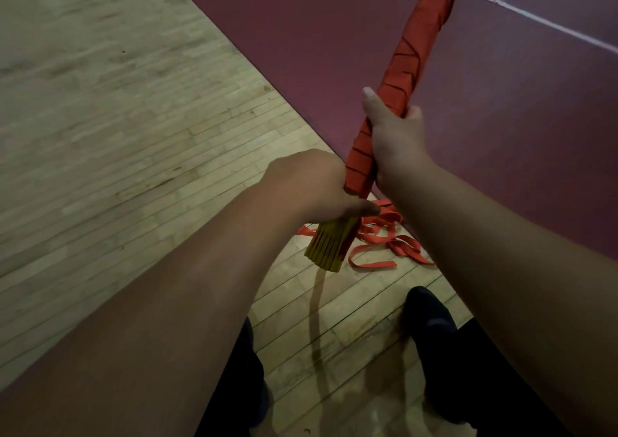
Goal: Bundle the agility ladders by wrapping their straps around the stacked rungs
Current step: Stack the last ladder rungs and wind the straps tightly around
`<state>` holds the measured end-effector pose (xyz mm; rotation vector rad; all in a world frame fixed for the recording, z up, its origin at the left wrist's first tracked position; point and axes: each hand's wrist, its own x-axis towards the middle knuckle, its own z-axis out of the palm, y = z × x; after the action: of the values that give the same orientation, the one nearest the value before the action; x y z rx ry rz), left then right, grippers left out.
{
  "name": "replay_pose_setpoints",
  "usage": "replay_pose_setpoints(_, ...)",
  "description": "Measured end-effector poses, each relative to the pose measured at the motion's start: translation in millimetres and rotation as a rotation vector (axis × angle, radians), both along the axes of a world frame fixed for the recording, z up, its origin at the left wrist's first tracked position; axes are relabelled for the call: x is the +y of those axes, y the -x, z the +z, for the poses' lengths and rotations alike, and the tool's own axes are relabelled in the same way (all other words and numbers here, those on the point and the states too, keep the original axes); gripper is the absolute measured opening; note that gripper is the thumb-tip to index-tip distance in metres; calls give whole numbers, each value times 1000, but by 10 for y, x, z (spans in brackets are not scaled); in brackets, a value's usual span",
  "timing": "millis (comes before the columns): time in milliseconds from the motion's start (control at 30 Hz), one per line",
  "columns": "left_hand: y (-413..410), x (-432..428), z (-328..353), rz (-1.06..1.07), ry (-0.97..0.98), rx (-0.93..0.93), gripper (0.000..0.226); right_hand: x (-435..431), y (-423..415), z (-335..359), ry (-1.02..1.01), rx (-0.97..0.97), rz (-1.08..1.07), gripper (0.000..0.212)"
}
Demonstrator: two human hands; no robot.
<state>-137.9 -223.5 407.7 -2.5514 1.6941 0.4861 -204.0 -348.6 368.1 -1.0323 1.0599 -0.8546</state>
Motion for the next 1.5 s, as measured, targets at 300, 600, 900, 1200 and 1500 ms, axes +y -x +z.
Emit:
replay_pose_setpoints(300, -299, 70, 59, 148, 157, 836, 35, 27, 107, 269, -342, -452, 166, 36)
replay_pose_setpoints(600, -339, 92, 135, 56, 72, 886, 50, 19, 144, 341, -438, -584, 322, 13)
replay_pose_setpoints(900, -148, 13, 20, 54, -105, 368, 78, 69, 42, 115, -238, -146, 89, 44)
replay_pose_setpoints(1200, -298, 98, 104, 109, 38, 934, 43, 66, 149, 336, -352, -550, 299, 41)
replay_pose_setpoints(1500, -256, 109, 148, 8, -19, 1191, 75, 46, 178, 370, -455, -662, 410, 41)
